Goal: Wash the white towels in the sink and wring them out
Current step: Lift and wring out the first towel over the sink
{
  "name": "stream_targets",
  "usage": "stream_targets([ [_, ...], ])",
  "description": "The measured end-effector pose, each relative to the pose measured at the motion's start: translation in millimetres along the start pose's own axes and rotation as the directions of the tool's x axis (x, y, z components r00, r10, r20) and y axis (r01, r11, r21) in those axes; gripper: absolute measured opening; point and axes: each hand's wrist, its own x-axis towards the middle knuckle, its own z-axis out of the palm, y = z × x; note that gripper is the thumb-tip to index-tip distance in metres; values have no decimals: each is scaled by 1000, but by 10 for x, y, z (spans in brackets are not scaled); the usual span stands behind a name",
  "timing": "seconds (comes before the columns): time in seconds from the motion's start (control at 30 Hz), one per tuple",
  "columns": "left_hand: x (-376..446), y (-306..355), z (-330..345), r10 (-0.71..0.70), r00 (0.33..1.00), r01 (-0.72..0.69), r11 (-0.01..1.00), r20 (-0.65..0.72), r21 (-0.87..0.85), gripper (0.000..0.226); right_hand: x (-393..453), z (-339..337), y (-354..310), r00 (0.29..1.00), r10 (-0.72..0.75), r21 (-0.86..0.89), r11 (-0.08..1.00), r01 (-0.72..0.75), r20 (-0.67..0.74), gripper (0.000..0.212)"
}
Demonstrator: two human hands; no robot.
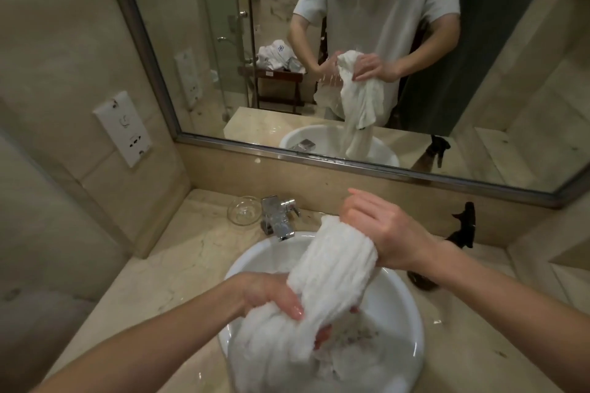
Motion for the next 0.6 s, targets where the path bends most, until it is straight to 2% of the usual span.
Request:
stream_targets([
  [0.03,-38,115,136,34,999,-27,990,-42,142,52,-4,-18,2,996,-46,6,999,46,73,23],
  [0.1,-131,244,276,100,984,-49,946,-145,321,48,-9,-50,-12,962,-118,69,992,104,245,35],
  [0.13,-159,261,312,124,971,-31,912,-202,408,50,-33,-40,-26,940,-120,118,989,86,319,39],
  [0.2,-205,295,309,153,942,31,848,-300,530,48,-91,-4,-83,901,-46,204,978,-48,432,42],
  [0.27,-274,376,343,220,899,114,717,-379,687,42,-145,25,-141,855,90,220,948,-231,511,51],
  [0.3,-300,413,355,255,872,170,641,-417,748,43,-161,48,-158,818,156,194,931,-309,554,65],
  [0.37,-314,413,306,312,795,336,487,-520,806,59,-130,80,-182,732,246,175,877,-447,635,98],
  [0.43,-301,404,266,392,689,548,268,-609,792,77,-56,133,-200,668,258,233,800,-553,698,115],
  [0.47,-290,408,238,430,649,617,186,-628,765,80,-32,168,-203,647,258,271,752,-601,718,114],
  [0.5,-285,425,219,456,626,653,136,-632,745,76,-10,202,-203,631,266,301,702,-645,729,101],
  [0.57,-278,452,204,481,612,688,67,-627,723,65,10,251,-226,594,317,319,612,-724,740,53],
  [0.6,-284,467,194,495,616,697,22,-613,717,64,22,259,-249,567,338,328,555,-764,751,36],
])
